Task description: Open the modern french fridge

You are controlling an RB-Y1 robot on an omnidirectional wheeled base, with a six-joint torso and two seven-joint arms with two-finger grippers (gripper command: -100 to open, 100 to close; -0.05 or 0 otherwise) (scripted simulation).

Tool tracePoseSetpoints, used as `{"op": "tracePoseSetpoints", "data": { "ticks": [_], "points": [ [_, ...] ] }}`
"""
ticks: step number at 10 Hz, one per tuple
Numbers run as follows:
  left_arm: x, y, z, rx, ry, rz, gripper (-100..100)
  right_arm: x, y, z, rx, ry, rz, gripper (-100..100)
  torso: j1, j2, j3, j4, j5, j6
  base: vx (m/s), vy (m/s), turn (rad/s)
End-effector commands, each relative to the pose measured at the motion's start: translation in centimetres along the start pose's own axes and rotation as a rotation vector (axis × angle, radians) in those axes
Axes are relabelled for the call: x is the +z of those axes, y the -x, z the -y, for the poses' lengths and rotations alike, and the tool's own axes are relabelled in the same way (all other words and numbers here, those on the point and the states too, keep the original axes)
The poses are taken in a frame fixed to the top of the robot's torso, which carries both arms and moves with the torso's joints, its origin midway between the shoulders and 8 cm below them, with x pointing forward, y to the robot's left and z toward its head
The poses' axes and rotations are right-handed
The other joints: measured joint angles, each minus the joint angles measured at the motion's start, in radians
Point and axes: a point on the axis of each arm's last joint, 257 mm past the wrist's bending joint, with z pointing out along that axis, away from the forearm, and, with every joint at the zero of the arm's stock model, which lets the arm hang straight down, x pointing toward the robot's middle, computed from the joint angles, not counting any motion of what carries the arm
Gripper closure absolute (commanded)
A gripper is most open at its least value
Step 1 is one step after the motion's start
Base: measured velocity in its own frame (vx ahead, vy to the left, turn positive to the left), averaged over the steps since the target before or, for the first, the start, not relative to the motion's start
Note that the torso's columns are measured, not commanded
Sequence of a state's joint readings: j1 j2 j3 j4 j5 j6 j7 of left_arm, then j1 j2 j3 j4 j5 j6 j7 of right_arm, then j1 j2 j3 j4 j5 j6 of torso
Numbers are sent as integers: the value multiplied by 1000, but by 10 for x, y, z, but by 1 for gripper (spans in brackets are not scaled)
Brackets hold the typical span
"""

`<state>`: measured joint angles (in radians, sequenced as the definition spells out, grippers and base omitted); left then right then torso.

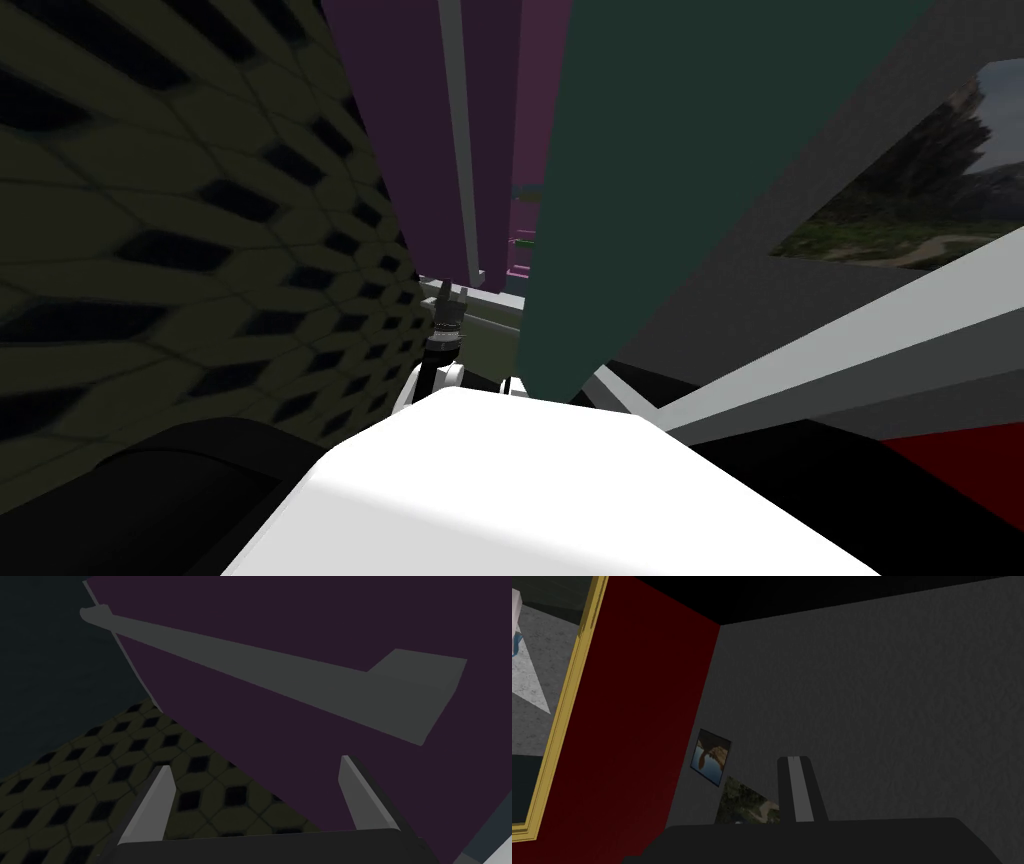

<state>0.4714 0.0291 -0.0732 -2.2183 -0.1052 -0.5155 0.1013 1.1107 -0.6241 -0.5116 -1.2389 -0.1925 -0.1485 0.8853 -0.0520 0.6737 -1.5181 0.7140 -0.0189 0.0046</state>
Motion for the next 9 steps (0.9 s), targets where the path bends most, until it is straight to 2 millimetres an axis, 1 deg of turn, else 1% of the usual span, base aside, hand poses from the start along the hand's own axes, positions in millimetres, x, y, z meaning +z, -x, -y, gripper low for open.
{"op": "tracePoseSetpoints", "data": {
  "ticks": [1,2,3,4,5,6,7,9],
  "points": [
    [0,0,0,0,0,0,0,-7,-36,35,1,-86,-84,100,0,-1,0,0,0,0,13,-3,6],
    [0,0,0,0,0,0,0,-12,-49,50,0,-116,-110,100,-4,0,0,0,-1,1,16,14,-8],
    [0,0,0,0,0,0,0,-49,-113,76,106,-200,-230,100,-6,1,1,1,-2,1,38,34,-118],
    [0,0,0,0,0,0,0,-64,-130,90,141,-247,-272,100,-6,1,1,1,-2,3,54,57,-179],
    [0,0,0,0,0,0,0,-83,-162,101,165,-301,-335,100,-6,1,1,1,-2,1,76,79,-251],
    [0,0,0,0,0,0,0,-94,-179,109,173,-342,-388,100,-6,-1,0,0,-2,1,31,33,-109],
    [0,0,0,0,0,0,0,-99,-186,115,172,-362,-410,100,-10,2,1,1,-2,0,18,25,-73],
    [-2,1,-2,3,8,2,0,-124,-210,143,168,-431,-462,100,-9,3,2,3,-5,1,11,11,-46]
  ]
}}
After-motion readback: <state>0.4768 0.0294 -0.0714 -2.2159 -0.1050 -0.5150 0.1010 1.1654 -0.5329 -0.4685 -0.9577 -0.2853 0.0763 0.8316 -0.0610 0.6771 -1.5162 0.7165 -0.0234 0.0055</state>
